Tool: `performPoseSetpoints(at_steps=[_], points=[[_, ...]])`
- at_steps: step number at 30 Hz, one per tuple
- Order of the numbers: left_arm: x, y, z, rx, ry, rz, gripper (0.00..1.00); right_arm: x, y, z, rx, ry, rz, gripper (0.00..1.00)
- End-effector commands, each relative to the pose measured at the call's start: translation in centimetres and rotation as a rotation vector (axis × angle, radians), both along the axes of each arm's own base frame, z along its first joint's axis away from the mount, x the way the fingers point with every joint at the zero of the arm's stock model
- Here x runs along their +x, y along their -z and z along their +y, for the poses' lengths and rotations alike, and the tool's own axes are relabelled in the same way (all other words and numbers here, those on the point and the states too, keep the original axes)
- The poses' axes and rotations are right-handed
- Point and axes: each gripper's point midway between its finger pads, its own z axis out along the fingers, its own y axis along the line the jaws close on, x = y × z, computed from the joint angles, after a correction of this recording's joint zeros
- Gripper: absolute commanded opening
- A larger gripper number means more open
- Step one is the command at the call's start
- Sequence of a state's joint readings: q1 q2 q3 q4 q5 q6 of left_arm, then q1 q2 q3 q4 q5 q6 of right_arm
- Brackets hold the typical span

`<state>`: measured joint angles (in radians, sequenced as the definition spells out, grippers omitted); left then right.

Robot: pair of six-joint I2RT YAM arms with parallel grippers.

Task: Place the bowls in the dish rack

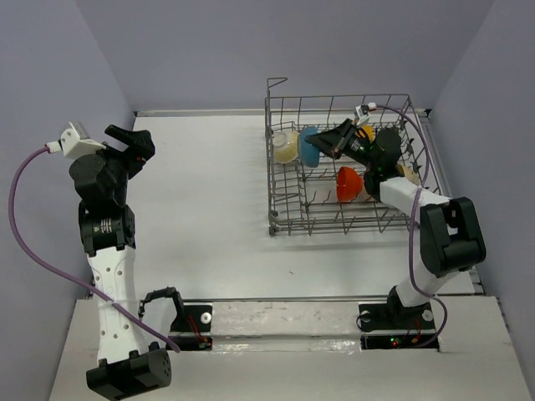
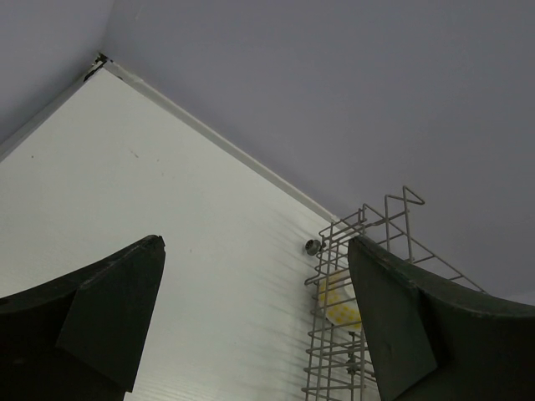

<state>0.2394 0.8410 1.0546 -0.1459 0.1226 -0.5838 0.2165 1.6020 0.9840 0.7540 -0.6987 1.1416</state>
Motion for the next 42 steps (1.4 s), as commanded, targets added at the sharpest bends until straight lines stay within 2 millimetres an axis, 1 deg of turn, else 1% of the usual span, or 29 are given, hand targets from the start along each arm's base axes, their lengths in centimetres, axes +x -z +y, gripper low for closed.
performPoseSetpoints(at_steps=[1, 4, 8, 9, 10, 11, 12, 14, 15, 17, 19, 20, 21, 23, 25, 28, 34, 42], points=[[0.0, -1.2, 0.0, 0.029, 0.007, -0.057, 0.99, -4.7, -6.2, 1.0, 0.209, -0.239, -0.171, 0.01], [0.0, -1.1, 0.1, 0.030, 0.004, -0.054, 0.99, -4.5, -5.0, 1.3, 0.234, -0.274, -0.133, 0.01], [0.2, -1.1, 0.1, 0.030, 0.005, -0.054, 0.99, -4.0, -3.4, 1.6, 0.204, -0.284, -0.078, 0.01], [0.2, -1.1, 0.1, 0.030, 0.005, -0.054, 0.99, -3.7, -2.6, 1.7, 0.189, -0.281, -0.033, 0.01], [0.2, -1.2, 0.1, 0.027, 0.007, -0.054, 0.99, -3.4, -2.2, 1.8, 0.162, -0.273, -0.033, 0.01], [0.2, -1.2, 0.1, 0.028, 0.007, -0.056, 0.99, -3.0, -1.2, 1.9, 0.142, -0.263, 0.017, 0.01], [0.2, -1.2, 0.0, 0.028, 0.008, -0.056, 0.99, -2.8, -0.8, 1.9, 0.127, -0.258, 0.030, 0.01], [0.3, -1.2, 0.0, 0.027, 0.010, -0.056, 0.99, -2.9, -0.1, 3.0, 0.085, -0.274, 0.027, 0.01], [0.3, -1.1, -0.1, 0.026, 0.013, -0.055, 0.99, -2.6, 0.7, 3.0, 0.072, -0.274, 0.061, 0.01], [0.3, -1.1, 0.0, 0.025, 0.011, -0.055, 0.99, -2.4, 1.6, 4.1, 0.045, -0.289, 0.081, 0.01], [0.3, -1.1, 0.0, 0.027, 0.013, -0.056, 0.99, -2.0, 2.2, 4.2, 0.033, -0.288, 0.092, 0.01], [0.2, -1.1, 0.0, 0.026, 0.011, -0.054, 0.99, -2.1, 2.4, 4.7, 0.031, -0.300, 0.099, 0.01], [0.2, -1.1, -0.1, 0.026, 0.013, -0.054, 0.99, -1.8, 3.0, 4.8, 0.029, -0.299, 0.112, 0.01], [0.2, -1.1, 0.0, 0.027, 0.011, -0.057, 0.99, -1.4, 3.3, 4.9, 0.025, -0.299, 0.122, 0.01], [0.2, -1.1, -0.1, 0.025, 0.013, -0.056, 0.99, -1.1, 4.3, 5.4, 0.019, -0.305, 0.149, 0.01], [0.2, -1.3, -0.1, 0.026, 0.013, -0.059, 0.99, -0.5, 5.0, 5.6, 0.015, -0.305, 0.172, 0.01], [0.2, -1.2, -0.1, 0.024, 0.013, -0.058, 0.99, 0.5, 7.5, 5.9, 0.000, -0.304, 0.237, 0.01], [0.2, -1.3, -0.1, 0.025, 0.013, -0.059, 0.99, 0.9, 9.1, 5.9, -0.007, -0.295, 0.275, 0.01]])
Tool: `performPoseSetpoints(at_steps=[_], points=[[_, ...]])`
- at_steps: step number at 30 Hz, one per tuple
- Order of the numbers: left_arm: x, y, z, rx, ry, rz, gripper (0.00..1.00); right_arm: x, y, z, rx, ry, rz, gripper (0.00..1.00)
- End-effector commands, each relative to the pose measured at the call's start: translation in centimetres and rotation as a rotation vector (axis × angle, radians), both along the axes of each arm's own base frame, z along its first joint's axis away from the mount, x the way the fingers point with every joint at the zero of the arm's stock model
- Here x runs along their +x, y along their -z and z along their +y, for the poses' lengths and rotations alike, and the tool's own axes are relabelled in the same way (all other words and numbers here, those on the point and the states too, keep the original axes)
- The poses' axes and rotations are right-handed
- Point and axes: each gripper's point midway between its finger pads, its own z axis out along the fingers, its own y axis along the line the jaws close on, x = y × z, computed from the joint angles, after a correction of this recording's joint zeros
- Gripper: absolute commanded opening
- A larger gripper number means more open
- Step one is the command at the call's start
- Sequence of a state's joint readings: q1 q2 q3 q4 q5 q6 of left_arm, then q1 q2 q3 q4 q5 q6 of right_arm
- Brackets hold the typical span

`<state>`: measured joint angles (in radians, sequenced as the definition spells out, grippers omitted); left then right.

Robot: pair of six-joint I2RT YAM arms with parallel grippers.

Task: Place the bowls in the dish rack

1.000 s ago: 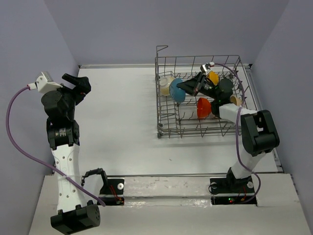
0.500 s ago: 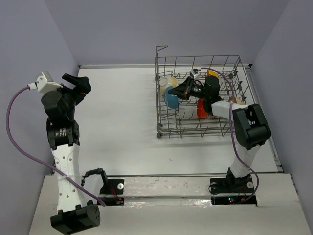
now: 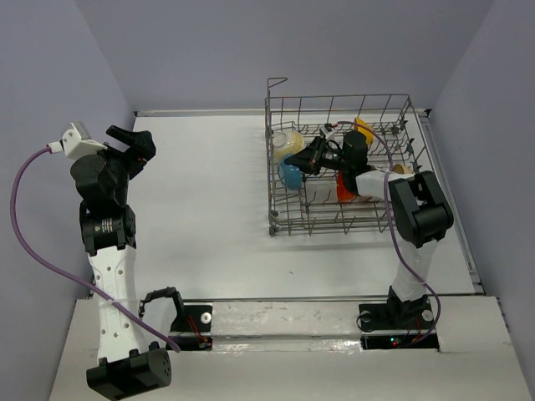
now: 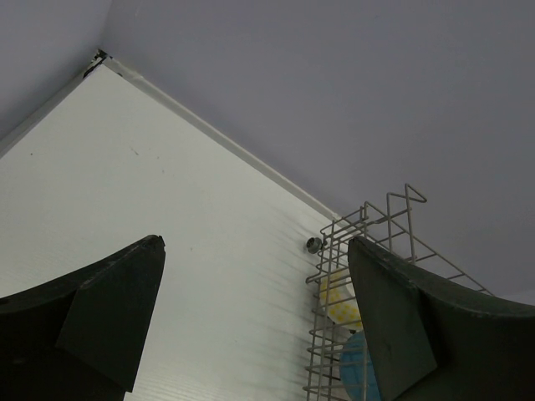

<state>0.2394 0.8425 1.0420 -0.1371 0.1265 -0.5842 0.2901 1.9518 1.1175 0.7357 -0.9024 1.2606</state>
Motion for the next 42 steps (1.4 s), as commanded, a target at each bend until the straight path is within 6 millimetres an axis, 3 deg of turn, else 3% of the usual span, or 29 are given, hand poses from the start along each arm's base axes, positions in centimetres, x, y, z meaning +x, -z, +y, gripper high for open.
performPoseSetpoints(at_steps=[1, 8, 24, 32, 42], points=[[0.0, -1.8, 0.0, 0.027, 0.009, -0.066, 0.99, 0.5, -1.0, 0.2, 0.002, -0.011, -0.052, 0.01], [0.0, -1.8, -0.1, 0.027, 0.010, -0.066, 0.99, 1.5, 0.4, -0.3, -0.127, 0.039, -0.076, 0.04], [0.0, -2.2, -0.2, 0.027, 0.017, -0.074, 0.99, 4.0, 5.1, -3.7, -0.479, 0.214, -0.060, 0.21], [0.0, -2.2, -0.2, 0.025, 0.016, -0.074, 0.99, 4.7, 6.3, -5.7, -0.619, 0.277, -0.069, 0.29], [0.0, -2.3, -0.3, 0.023, 0.023, -0.076, 0.99, 4.6, 7.4, -7.4, -0.744, 0.294, -0.079, 0.31]])
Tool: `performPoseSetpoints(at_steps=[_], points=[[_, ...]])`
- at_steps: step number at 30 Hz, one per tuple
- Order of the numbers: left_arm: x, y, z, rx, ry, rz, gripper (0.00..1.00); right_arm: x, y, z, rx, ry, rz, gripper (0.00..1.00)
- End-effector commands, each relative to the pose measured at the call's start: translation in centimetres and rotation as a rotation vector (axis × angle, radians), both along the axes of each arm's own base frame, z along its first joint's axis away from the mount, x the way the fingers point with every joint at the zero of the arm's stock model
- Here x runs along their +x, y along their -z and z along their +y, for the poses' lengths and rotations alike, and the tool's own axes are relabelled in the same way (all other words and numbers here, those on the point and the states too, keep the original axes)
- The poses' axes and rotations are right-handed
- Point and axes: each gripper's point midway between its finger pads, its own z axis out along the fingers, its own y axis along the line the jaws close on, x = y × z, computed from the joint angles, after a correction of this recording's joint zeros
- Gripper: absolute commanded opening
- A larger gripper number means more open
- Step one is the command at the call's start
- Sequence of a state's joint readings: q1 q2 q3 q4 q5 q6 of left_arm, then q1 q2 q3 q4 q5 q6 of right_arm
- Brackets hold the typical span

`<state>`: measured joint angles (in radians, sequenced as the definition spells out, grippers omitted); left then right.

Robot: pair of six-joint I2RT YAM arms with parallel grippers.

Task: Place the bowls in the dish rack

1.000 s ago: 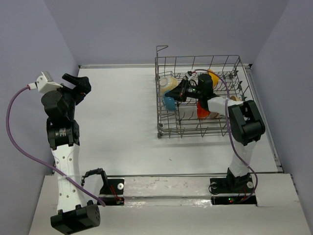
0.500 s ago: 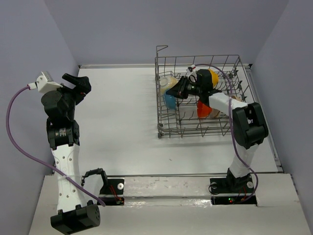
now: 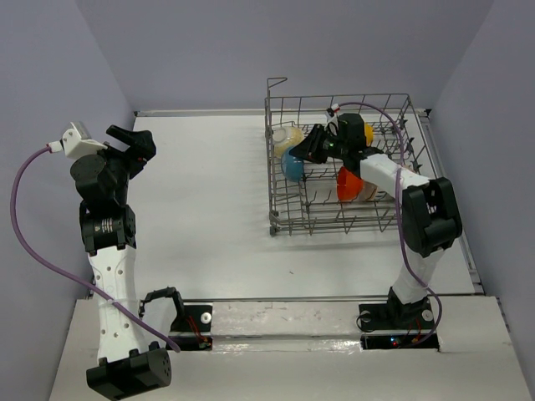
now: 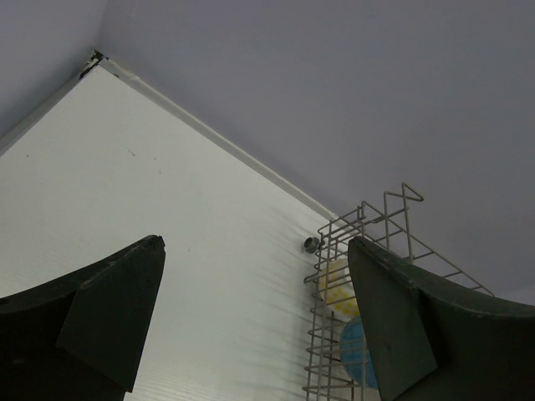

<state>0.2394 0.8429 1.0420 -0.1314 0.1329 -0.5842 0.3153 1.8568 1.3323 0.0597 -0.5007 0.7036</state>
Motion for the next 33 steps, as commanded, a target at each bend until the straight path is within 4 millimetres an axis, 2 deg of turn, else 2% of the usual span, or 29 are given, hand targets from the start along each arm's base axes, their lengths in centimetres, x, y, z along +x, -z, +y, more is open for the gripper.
performPoseSetpoints(at_steps=[1, 5, 17, 22, 28, 33], points=[[0.0, -2.1, -0.2, 0.021, 0.016, -0.071, 0.99, 0.2, 5.3, -4.7, -0.246, 0.109, 0.077, 0.31], [0.0, -2.2, -0.2, 0.020, 0.018, -0.072, 0.99, -0.1, 5.2, -5.2, -0.287, 0.100, 0.071, 0.33], [0.1, -2.2, -0.3, 0.013, 0.024, -0.077, 0.99, -1.2, 6.5, -7.3, -0.498, 0.084, 0.072, 0.34], [0.1, -2.1, -0.3, 0.013, 0.022, -0.077, 0.99, -2.3, 7.0, -7.5, -0.585, 0.056, 0.084, 0.34], [0.0, -2.1, -0.3, 0.013, 0.022, -0.077, 0.99, -3.1, 7.5, -10.1, -0.724, 0.114, 0.102, 0.36], [0.1, -2.0, -0.4, 0.010, 0.028, -0.077, 0.99, -3.6, 7.8, -11.2, -0.767, 0.132, 0.112, 0.36]])
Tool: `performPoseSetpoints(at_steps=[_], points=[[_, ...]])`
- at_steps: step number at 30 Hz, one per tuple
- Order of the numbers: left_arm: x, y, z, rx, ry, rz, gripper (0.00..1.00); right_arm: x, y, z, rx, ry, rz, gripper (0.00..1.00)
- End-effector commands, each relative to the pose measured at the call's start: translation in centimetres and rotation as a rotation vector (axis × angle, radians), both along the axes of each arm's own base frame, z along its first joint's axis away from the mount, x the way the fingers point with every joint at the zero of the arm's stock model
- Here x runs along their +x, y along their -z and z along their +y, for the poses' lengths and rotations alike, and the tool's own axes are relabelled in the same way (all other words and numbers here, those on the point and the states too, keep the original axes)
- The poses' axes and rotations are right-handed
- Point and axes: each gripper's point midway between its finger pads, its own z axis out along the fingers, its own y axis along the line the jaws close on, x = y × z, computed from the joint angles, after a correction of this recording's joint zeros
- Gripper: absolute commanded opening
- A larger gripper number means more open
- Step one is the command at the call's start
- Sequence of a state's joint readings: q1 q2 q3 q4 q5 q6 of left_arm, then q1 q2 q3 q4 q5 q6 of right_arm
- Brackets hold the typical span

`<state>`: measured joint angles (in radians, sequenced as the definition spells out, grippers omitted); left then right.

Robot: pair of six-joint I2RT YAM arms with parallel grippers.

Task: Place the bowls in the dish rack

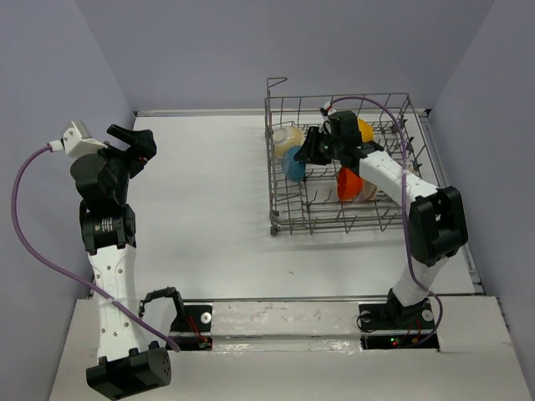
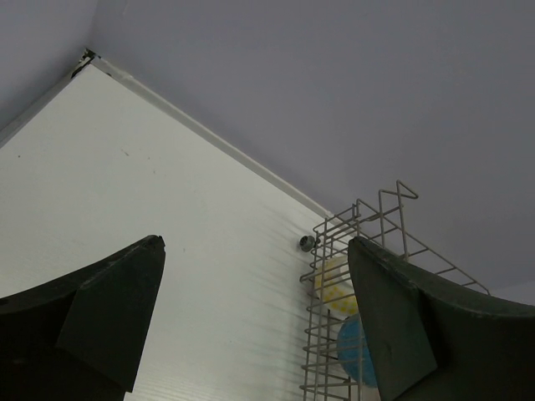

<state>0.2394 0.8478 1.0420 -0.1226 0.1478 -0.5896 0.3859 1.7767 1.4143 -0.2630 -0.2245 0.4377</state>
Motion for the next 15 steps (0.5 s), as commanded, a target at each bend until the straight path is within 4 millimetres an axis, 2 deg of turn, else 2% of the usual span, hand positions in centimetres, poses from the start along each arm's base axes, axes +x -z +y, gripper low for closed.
performPoseSetpoints(at_steps=[1, 5, 15], points=[[-0.1, -2.0, -0.3, 0.014, 0.016, -0.074, 0.99, -2.2, 7.8, -9.0, -0.411, 0.138, 0.159, 0.36], [-0.3, -2.0, -0.2, 0.016, 0.013, -0.075, 0.99, -2.7, 8.2, -8.9, -0.425, 0.125, 0.171, 0.36], [-0.2, -2.1, -0.3, 0.014, 0.015, -0.076, 0.99, -3.6, 8.3, -10.7, -0.509, 0.157, 0.193, 0.40]])
